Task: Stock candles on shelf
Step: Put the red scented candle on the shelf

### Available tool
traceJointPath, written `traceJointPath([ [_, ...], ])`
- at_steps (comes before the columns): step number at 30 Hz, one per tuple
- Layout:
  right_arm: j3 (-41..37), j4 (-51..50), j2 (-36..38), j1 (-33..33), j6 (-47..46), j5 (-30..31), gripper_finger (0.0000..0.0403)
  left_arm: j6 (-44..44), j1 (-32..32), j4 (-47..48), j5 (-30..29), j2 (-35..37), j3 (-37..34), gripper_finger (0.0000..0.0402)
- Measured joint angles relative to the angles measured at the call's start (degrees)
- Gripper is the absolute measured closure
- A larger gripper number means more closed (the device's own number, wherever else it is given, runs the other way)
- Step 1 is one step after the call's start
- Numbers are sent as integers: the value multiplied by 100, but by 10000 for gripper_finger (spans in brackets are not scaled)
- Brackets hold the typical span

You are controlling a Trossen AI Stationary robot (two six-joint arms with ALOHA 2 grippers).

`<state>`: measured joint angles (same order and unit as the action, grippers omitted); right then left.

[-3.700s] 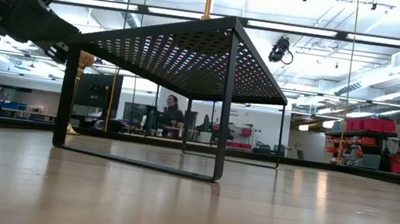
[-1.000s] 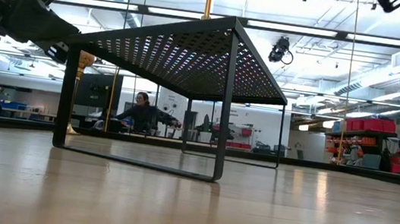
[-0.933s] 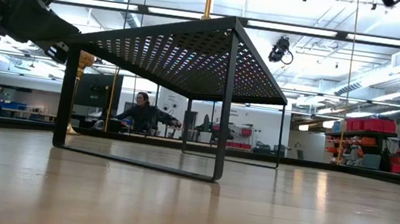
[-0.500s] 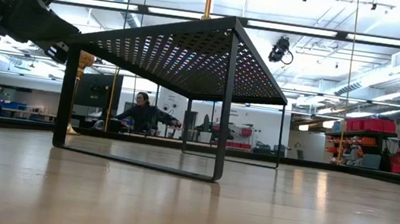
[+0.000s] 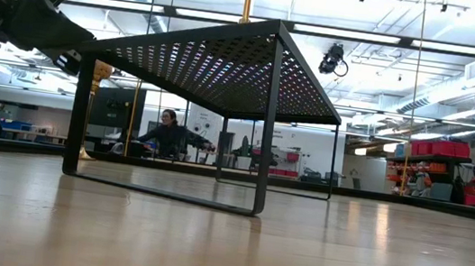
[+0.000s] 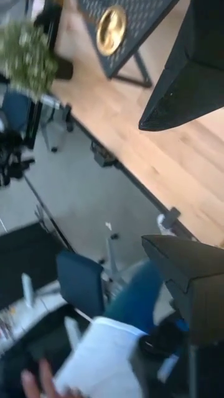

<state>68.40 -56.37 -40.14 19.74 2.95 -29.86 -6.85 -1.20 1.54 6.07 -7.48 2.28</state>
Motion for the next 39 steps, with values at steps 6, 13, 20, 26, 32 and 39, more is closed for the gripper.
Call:
traceJointPath([
  [6,0,-10,-104,749,202,91,103,0,0,0,1,1,0,387],
  [13,0,129,-360,1568,116,440,49,0,1,0,2,1,0,387],
  [20,0,324,-629,2337,96,845,5,0,0,0,2,1,0,387],
  [26,0,441,-729,2800,-339,811,10,0,1,0,2,1,0,387],
  [32,-2,446,-804,3221,-354,800,4,0,0,0,0,1,0,387],
  [39,-2,456,-822,3736,-156,1282,3,0,-1,0,1,0,0,387],
])
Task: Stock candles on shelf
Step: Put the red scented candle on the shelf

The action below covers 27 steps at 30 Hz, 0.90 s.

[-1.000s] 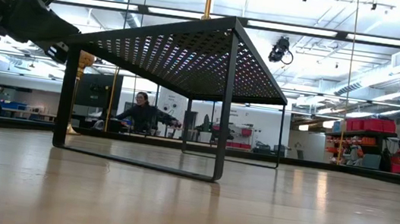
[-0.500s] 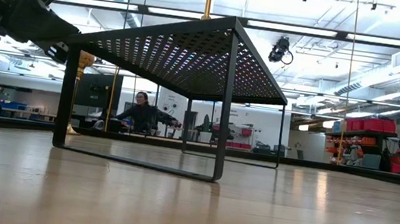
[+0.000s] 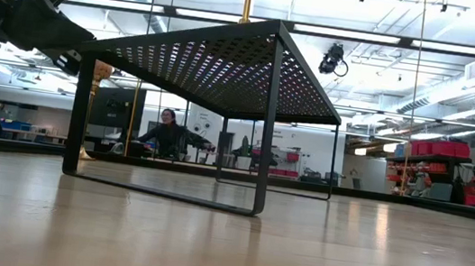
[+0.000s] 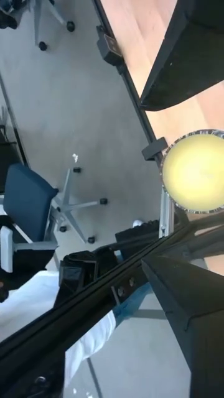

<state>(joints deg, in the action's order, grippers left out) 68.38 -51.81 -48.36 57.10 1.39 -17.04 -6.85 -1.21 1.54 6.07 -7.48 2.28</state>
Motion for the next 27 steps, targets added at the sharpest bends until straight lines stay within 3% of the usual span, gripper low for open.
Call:
traceJointPath([
  [15,-4,319,66,586,109,159,3,0,1,0,1,0,0,387],
  [27,-397,730,85,618,63,225,3,0,0,0,1,-1,0,387],
])
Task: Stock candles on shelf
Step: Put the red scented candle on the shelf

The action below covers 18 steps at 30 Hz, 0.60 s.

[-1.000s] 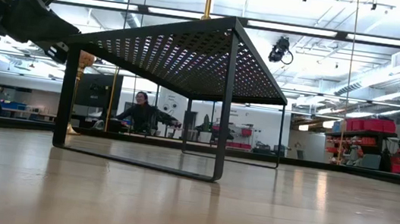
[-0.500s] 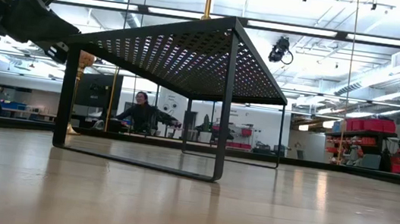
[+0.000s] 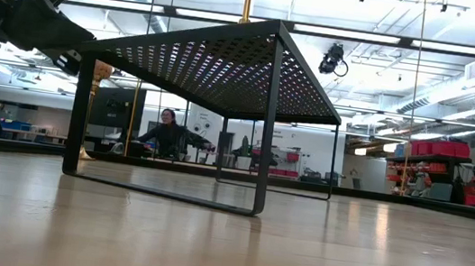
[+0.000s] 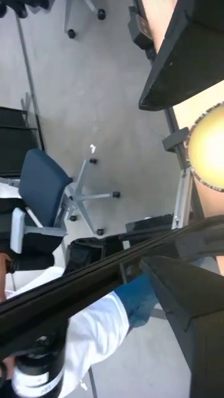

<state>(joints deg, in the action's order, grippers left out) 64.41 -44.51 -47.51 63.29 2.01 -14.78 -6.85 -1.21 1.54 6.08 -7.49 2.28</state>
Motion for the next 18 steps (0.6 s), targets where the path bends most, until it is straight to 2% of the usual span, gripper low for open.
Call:
traceJointPath([
  [13,-490,216,15,-2,161,512,3,0,1,0,-1,1,0,387],
  [18,-637,214,22,0,173,535,3,0,2,-1,0,1,0,387],
])
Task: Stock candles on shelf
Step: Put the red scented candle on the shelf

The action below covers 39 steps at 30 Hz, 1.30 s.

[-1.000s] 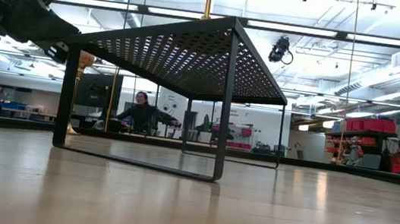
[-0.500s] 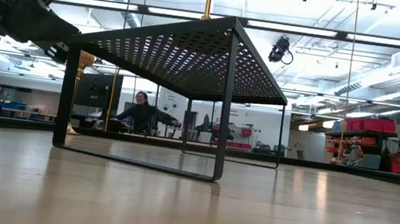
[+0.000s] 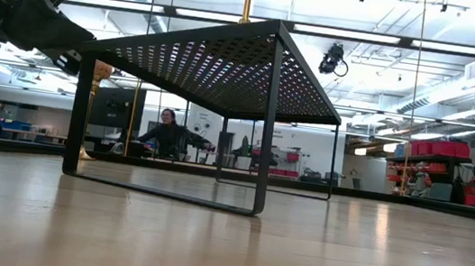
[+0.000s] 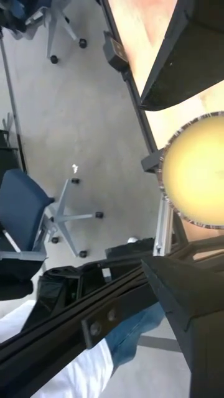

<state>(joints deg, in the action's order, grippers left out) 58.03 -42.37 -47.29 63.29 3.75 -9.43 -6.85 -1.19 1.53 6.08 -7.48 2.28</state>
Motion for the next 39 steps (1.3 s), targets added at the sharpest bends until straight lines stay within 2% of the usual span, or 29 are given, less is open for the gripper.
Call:
traceJointPath([
  [11,-165,-58,44,-2,166,299,3,0,0,1,-1,1,0,387],
  [31,-165,-525,44,0,169,254,3,0,0,-1,1,-1,0,387],
  [39,-165,-524,44,0,135,256,27,0,-1,1,1,0,0,387],
])
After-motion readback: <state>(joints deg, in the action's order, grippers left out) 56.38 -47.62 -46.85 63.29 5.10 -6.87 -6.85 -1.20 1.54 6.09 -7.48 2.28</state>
